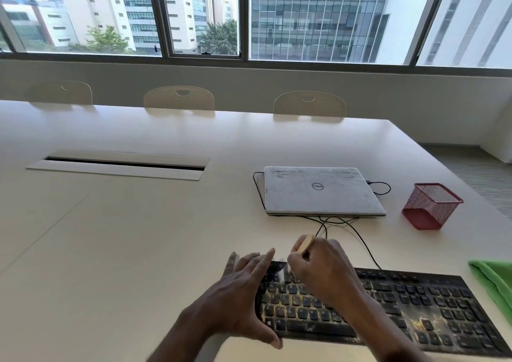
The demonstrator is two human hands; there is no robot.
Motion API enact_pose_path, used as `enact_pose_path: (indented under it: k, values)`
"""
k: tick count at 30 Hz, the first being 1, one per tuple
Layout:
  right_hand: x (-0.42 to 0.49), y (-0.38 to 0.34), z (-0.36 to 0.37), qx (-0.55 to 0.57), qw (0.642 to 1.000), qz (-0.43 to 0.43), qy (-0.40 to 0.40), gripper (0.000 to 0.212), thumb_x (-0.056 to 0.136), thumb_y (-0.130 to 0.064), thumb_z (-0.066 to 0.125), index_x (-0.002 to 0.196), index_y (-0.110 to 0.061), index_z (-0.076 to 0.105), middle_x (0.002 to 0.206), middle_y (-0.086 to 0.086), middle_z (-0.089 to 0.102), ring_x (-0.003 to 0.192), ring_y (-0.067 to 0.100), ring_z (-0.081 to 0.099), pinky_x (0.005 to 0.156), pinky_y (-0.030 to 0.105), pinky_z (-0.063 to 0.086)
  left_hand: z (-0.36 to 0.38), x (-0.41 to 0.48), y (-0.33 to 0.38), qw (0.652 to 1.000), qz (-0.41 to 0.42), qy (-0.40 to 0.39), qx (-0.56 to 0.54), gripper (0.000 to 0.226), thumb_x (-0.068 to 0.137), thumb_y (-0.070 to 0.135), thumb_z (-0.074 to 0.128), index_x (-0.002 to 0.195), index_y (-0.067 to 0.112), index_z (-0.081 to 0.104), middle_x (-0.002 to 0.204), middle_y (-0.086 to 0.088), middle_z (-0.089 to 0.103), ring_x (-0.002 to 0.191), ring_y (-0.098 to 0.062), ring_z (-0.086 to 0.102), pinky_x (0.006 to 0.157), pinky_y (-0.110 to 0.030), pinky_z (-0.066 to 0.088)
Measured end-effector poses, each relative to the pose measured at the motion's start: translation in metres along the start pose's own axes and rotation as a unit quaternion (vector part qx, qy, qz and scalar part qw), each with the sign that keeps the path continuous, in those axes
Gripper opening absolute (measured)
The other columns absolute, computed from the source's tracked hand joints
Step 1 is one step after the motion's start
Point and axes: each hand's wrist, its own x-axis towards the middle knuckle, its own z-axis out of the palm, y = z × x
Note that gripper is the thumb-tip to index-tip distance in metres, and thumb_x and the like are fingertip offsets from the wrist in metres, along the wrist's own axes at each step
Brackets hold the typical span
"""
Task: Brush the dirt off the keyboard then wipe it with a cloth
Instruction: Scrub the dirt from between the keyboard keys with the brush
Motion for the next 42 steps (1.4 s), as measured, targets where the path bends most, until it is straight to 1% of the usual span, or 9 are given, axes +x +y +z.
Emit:
enact_pose_path:
  k: [3,7,10,16,21,26,31,36,42]
  values:
    - [0.0,-0.002,-0.001,0.03,0.999,-0.008,0.035,0.015,0.098,-0.018,0.057,0.087,-0.018,0.067,0.059,-0.002,0.064,0.039,0.003,0.049,0.041,0.015,0.038,0.0,0.0,0.001,1.0,-0.004,-0.003,0.0,0.151,0.06,0.079,0.08,0.157,0.028,-0.024,0.169,0.009,0.001,0.147,0.003,-0.017,0.121,-0.037,-0.024]
    - [-0.001,0.0,0.003,-0.005,1.0,-0.023,-0.018,0.019,0.097,-0.019,0.056,0.08,-0.025,0.062,0.061,0.002,0.065,0.041,0.005,0.048,0.042,0.016,0.042,-0.003,-0.001,0.004,1.0,-0.007,-0.007,0.0,0.151,0.061,0.079,0.08,0.158,0.028,-0.024,0.169,0.009,0.001,0.144,0.004,-0.016,0.121,-0.037,-0.022]
    - [0.0,0.0,0.001,0.003,1.0,-0.021,-0.004,0.018,0.097,-0.019,0.056,0.081,-0.019,0.065,0.063,0.005,0.068,0.042,0.006,0.047,0.042,0.019,0.043,-0.003,-0.001,0.004,1.0,-0.01,-0.009,-0.003,0.15,0.06,0.08,0.08,0.157,0.03,-0.025,0.17,0.009,0.002,0.147,0.003,-0.015,0.122,-0.039,-0.021]
    - [0.001,-0.001,0.003,-0.026,0.999,-0.032,-0.032,0.014,0.098,-0.023,0.057,0.086,-0.021,0.064,0.063,-0.003,0.064,0.04,0.004,0.046,0.044,0.015,0.044,-0.005,-0.002,0.006,1.0,-0.015,-0.01,-0.001,0.151,0.06,0.08,0.08,0.158,0.029,-0.023,0.17,0.009,0.002,0.144,0.005,-0.015,0.121,-0.038,-0.021]
    - [0.003,0.004,-0.008,-0.023,0.999,-0.013,0.019,0.017,0.098,-0.025,0.058,0.085,-0.017,0.066,0.063,-0.001,0.066,0.041,0.004,0.048,0.046,0.015,0.045,-0.005,-0.002,0.005,1.0,-0.018,-0.014,-0.002,0.151,0.06,0.079,0.08,0.157,0.028,-0.024,0.17,0.008,0.003,0.144,0.005,-0.014,0.122,-0.039,-0.021]
    - [-0.001,0.006,-0.005,-0.064,0.998,-0.021,-0.015,0.019,0.099,-0.031,0.058,0.085,-0.02,0.064,0.064,-0.007,0.061,0.048,0.004,0.052,0.054,0.013,0.05,-0.007,-0.001,0.009,1.0,-0.016,-0.019,0.007,0.151,0.061,0.077,0.08,0.158,0.024,-0.023,0.17,0.006,0.004,0.142,0.005,-0.012,0.121,-0.038,-0.022]
    - [0.001,0.005,-0.008,-0.041,0.999,-0.025,0.021,0.017,0.1,-0.03,0.059,0.089,-0.019,0.067,0.063,-0.007,0.063,0.042,0.002,0.05,0.048,0.013,0.046,-0.006,0.0,0.008,1.0,-0.01,-0.013,0.019,0.152,0.059,0.079,0.08,0.158,0.027,-0.022,0.17,0.004,0.006,0.151,-0.002,-0.008,0.121,-0.034,-0.022]
    - [-0.002,0.005,-0.005,-0.057,0.998,-0.027,-0.021,0.019,0.099,-0.03,0.057,0.085,-0.02,0.064,0.062,-0.006,0.06,0.045,0.004,0.048,0.052,0.016,0.052,-0.003,0.003,0.009,1.0,0.001,-0.012,0.026,0.152,0.059,0.082,0.078,0.158,0.028,-0.024,0.17,0.004,0.006,0.151,-0.002,-0.006,0.12,-0.03,-0.022]
    - [-0.002,0.009,-0.012,-0.062,0.998,-0.027,0.021,0.016,0.099,-0.031,0.058,0.088,-0.022,0.066,0.062,-0.007,0.062,0.044,0.001,0.052,0.05,0.013,0.047,-0.001,0.006,0.011,0.999,0.007,-0.013,0.03,0.151,0.059,0.083,0.077,0.157,0.03,-0.025,0.17,0.004,0.007,0.152,-0.003,-0.005,0.12,-0.027,-0.022]
